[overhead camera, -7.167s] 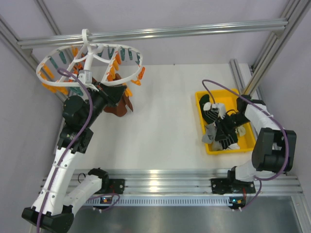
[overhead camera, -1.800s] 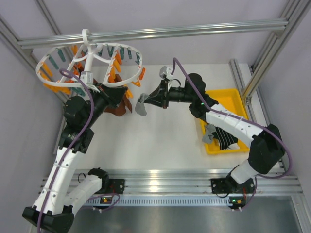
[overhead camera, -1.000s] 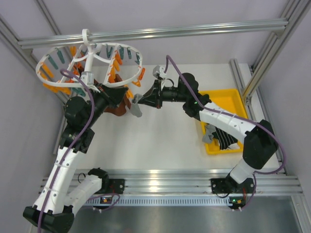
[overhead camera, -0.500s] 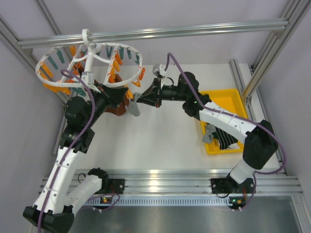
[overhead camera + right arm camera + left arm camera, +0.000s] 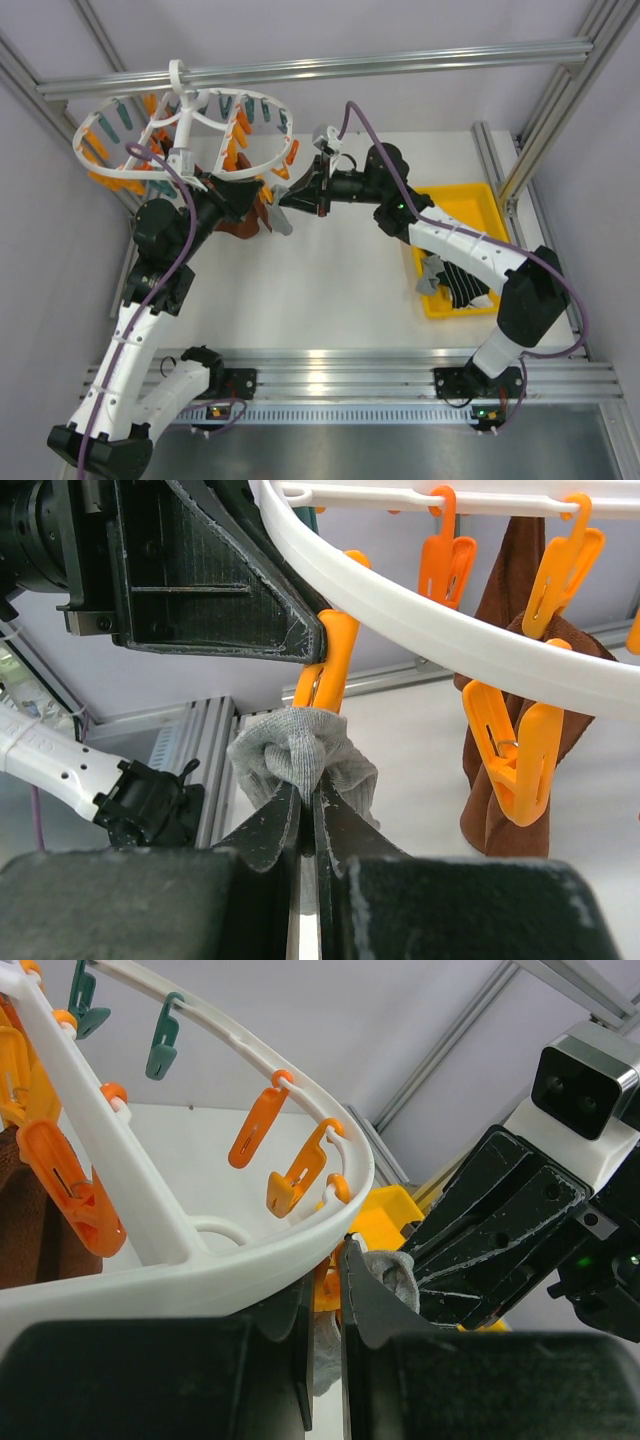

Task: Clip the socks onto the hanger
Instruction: Clamp the sock onto the hanger.

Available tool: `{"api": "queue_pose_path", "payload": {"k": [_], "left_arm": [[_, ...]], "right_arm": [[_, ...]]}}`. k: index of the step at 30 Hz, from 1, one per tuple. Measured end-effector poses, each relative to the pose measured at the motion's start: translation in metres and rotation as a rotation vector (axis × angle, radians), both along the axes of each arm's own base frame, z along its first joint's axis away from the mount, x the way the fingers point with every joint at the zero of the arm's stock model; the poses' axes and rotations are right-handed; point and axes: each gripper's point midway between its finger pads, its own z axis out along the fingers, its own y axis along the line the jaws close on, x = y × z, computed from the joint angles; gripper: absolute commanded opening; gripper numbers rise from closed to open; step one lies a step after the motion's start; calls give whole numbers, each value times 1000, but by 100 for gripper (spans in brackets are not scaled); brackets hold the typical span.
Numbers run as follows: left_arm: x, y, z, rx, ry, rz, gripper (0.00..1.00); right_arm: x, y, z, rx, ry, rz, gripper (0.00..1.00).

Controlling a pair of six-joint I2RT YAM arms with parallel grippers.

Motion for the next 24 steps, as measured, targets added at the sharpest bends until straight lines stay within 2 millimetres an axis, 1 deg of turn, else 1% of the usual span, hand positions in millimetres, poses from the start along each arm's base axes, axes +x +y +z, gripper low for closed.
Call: {"api": "queue_pose_path", "payload": {"k": [16, 20, 24], "left_arm": [[1, 1, -3, 31, -9, 3, 0], [0, 1, -3, 34, -11, 3, 0], [-1, 2, -2, 34, -15, 3, 1]], "right_arm": [[-1, 0, 1, 4, 9, 2, 0], [-1, 0, 6, 22, 22, 5, 0], [-3, 0, 17, 51, 39, 11, 0]]}}
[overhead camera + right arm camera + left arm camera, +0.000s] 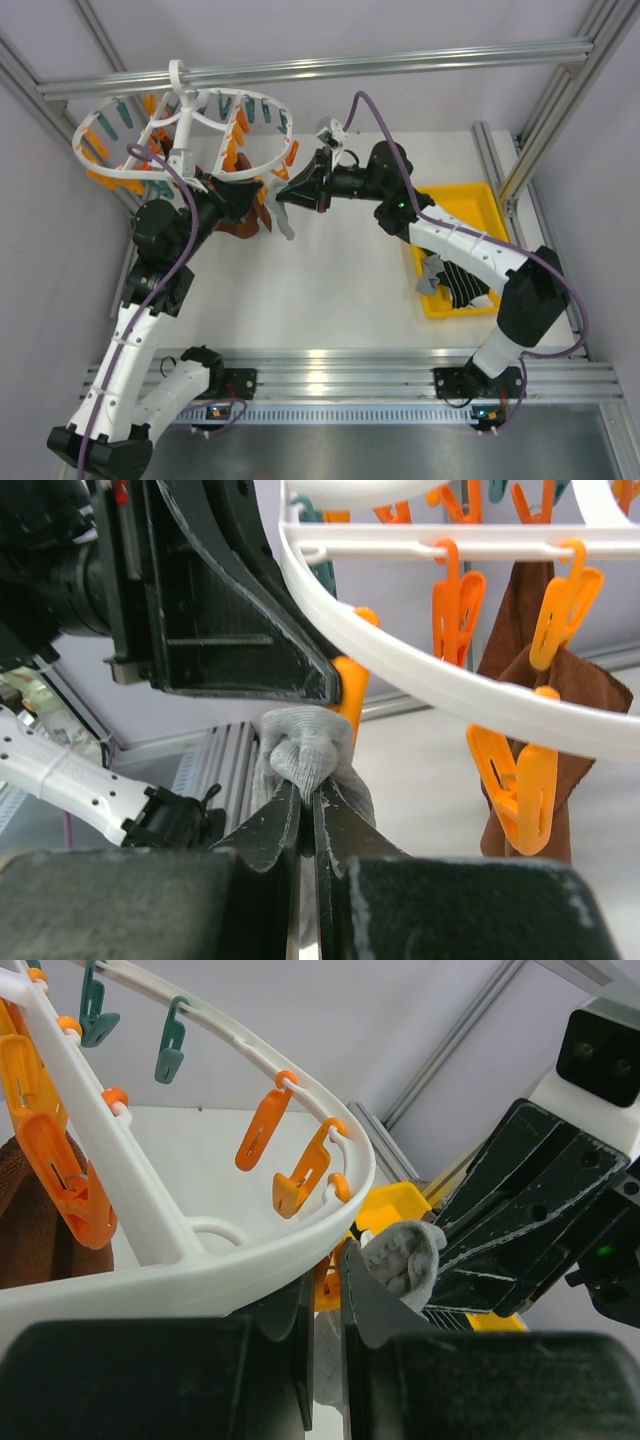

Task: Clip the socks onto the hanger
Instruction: Clamp the sock onto the hanger.

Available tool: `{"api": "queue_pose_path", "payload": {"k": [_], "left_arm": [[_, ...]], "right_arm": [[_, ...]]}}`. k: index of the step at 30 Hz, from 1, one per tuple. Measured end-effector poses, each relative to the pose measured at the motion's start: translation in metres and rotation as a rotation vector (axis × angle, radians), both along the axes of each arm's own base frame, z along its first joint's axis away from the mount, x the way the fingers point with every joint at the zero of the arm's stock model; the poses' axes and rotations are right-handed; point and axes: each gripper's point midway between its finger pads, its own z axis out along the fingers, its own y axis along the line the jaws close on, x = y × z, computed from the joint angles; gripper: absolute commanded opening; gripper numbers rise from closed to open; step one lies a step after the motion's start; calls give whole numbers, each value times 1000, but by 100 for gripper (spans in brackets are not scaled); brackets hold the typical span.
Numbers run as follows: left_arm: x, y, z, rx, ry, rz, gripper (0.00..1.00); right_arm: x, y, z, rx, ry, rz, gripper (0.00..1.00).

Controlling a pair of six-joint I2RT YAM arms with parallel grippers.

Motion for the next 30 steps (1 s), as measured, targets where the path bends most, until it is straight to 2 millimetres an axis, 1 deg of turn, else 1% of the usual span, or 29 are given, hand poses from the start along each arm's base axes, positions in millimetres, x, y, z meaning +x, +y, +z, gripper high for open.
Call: {"api": "queue_pose_path", "payload": {"k": [1, 2, 4, 6, 13, 15, 23, 25, 29, 30], "left_arm": [[0, 0, 0, 0, 0, 0, 2], [0, 0, 0, 1, 0, 0, 6], [0, 0, 0, 0, 0, 0, 10], [-1, 0, 1, 0, -2, -1, 15], [-5, 1, 5, -6, -14, 0, 27], [-5, 2, 5, -8, -15, 1, 27], [-10, 4, 10, -14, -31, 4, 42], [-13, 4, 13, -16, -41, -1, 43], [-18, 3, 17, -21, -54, -13, 53], [-20, 3, 18, -23, -55, -19, 57]], "right_arm": [[0, 0, 3, 5, 3, 2, 0], [-1, 0, 8, 16, 0, 3, 0], [-2, 0, 14, 28, -4, 7, 0], [-2, 0, 16, 35, -4, 10, 0], [-4, 0, 16, 33, -2, 16, 0], [-4, 0, 16, 32, -3, 19, 0], [-2, 2, 12, 26, -5, 22, 0], [-1, 3, 9, 23, -4, 22, 0], [2, 6, 6, 18, -5, 21, 0], [2, 6, 5, 16, -4, 21, 0]]}}
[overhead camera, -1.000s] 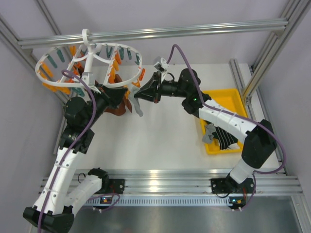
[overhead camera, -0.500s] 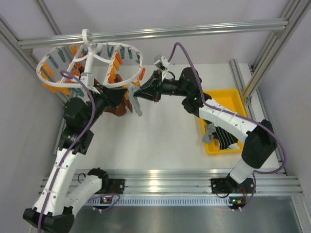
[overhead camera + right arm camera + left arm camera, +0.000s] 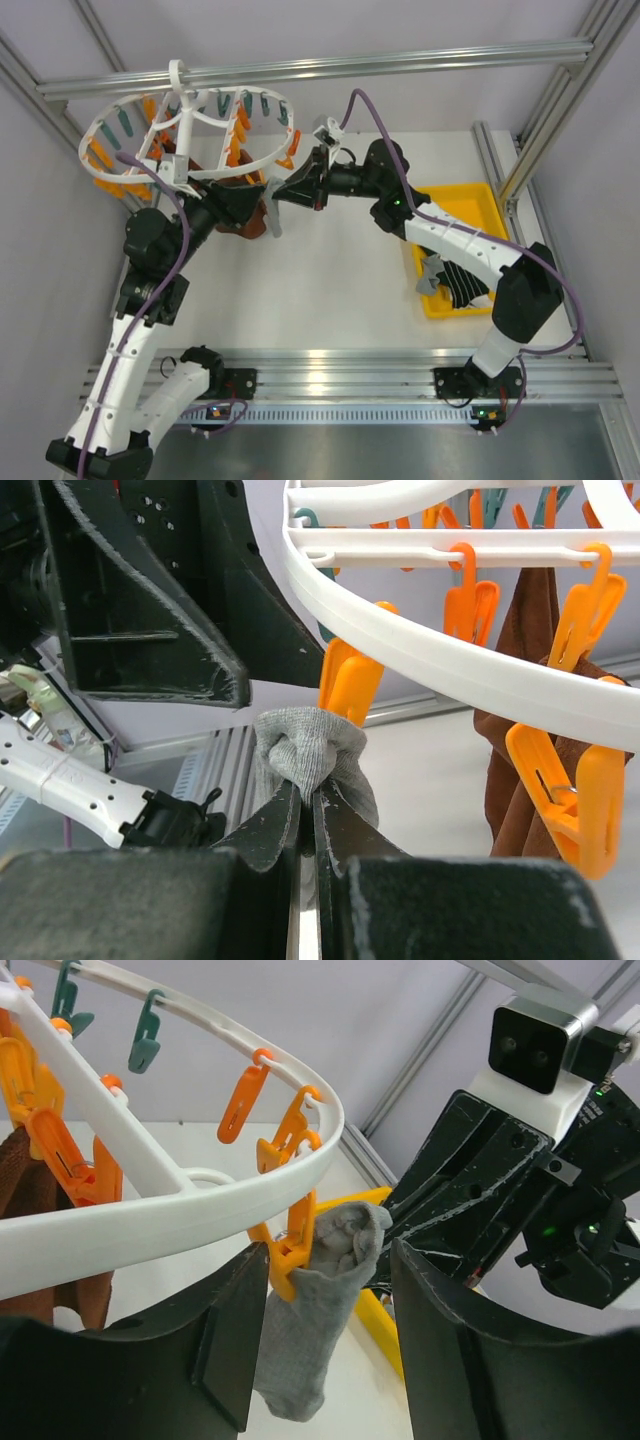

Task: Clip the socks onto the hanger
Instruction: Clamp the sock onto the hanger.

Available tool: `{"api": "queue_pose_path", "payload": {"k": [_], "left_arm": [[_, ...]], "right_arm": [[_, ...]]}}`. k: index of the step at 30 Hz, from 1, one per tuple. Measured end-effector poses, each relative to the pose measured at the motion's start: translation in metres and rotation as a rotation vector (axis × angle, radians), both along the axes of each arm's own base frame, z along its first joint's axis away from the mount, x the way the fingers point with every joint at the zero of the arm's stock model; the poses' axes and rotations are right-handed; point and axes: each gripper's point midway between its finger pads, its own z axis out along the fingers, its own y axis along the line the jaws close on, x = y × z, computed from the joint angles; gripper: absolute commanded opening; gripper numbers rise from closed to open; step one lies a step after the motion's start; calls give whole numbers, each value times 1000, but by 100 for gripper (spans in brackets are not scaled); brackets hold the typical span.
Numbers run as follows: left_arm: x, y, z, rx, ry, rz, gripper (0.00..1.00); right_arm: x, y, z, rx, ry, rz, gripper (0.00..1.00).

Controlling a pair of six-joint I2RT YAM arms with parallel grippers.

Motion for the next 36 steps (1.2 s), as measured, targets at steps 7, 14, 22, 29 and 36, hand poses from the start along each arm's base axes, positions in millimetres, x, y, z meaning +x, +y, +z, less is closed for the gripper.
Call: {"api": "queue_pose_path", "payload": {"k": [7, 14, 22, 29, 36], "left_arm": [[-10, -3, 6, -9, -18, -31, 63], [-17, -2, 13, -5, -48, -36, 63], [-16, 3, 23, -5, -61, -6, 59], [-2, 27, 16, 21, -21, 147, 54], [9, 44, 7, 84, -4, 255, 52]], "right_arm": [[1, 0, -1, -3, -24, -4, 0], [-7, 10, -8, -16, -72, 14, 0], [-46, 42, -27, -37, -106, 107, 0], [-55, 49, -33, -52, -128, 113, 48], [-20, -9, -43, -134, -89, 3, 52]]}}
